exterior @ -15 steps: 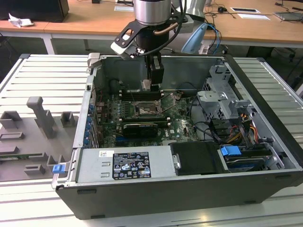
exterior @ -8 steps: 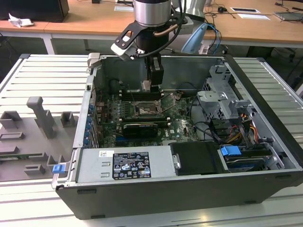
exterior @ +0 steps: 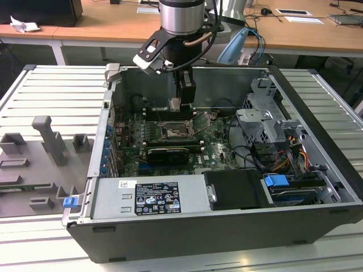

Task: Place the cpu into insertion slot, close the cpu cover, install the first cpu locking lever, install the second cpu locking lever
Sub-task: 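Place the cpu into insertion slot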

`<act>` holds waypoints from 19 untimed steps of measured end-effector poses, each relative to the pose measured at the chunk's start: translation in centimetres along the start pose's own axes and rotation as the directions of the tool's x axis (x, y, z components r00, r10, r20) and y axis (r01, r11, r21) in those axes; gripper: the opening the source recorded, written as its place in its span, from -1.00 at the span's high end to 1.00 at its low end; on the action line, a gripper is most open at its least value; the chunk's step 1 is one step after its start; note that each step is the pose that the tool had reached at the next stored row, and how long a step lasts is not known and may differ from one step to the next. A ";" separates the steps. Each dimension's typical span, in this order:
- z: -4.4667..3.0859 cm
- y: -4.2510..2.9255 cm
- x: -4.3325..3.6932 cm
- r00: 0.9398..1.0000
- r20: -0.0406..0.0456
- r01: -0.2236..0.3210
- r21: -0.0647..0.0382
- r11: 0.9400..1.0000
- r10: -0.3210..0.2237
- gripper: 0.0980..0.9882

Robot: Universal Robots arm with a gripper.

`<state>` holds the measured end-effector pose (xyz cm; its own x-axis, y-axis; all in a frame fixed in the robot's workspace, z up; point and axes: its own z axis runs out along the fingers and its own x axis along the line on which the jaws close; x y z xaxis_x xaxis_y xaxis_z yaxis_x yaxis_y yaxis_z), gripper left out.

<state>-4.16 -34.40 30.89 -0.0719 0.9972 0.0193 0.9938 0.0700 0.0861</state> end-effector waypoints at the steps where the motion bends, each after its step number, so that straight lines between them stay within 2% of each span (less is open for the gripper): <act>1: 0.06 0.00 0.00 1.000 0.000 0.000 0.000 1.000 0.000 0.03; 8: 0.41 -0.03 -0.01 1.000 0.000 0.000 0.000 1.000 0.000 0.03; 19: 1.94 -0.16 0.07 1.000 0.002 -0.024 0.000 1.000 0.024 0.03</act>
<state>-4.16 -34.29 28.94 -0.0481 0.9987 0.0189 0.9952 0.0463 0.0860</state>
